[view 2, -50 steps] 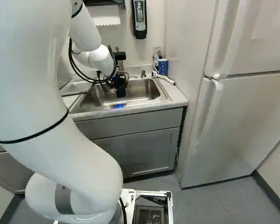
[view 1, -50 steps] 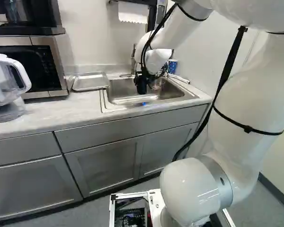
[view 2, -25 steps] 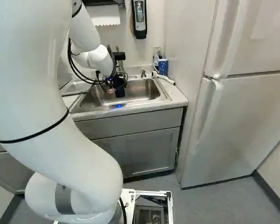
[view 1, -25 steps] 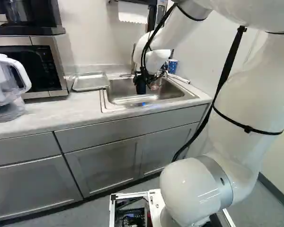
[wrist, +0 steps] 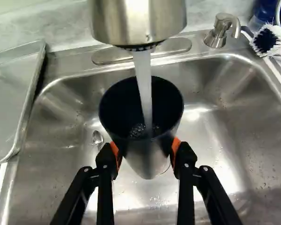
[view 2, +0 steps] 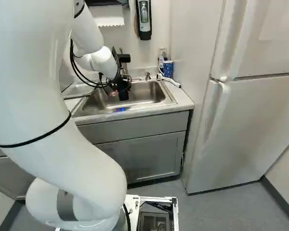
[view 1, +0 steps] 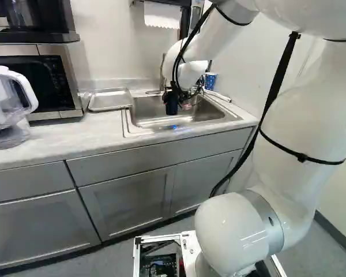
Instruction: Rinse the cup and place it in the tray
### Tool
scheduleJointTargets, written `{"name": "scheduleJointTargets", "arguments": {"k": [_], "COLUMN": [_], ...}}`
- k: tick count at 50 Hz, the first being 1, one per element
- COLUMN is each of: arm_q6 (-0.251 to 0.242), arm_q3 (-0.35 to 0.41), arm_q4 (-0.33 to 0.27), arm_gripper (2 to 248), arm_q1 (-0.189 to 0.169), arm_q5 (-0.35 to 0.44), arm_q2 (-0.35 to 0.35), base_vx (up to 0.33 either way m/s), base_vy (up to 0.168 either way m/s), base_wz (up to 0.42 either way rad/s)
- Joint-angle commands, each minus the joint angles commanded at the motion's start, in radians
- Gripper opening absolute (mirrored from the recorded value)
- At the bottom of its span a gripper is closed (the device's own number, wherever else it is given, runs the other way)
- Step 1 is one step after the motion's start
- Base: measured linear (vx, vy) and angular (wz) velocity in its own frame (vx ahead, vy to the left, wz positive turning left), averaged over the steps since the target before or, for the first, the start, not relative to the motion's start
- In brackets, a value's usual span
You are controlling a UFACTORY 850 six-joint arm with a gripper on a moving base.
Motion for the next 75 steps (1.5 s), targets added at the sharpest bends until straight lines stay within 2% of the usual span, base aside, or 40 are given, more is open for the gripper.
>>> {"name": "scheduleJointTargets", "arguments": {"k": [75], "arm_q6": [0.0], "arm_q3": [0.0], "arm_q4": [0.0], "arm_gripper": [121], "arm_q1": [0.0], "arm_q5": [0.0], "arm_q2": [0.0], "base_vx": [0.0], "base_vy": [0.0], "base_wz": [0.0]}}
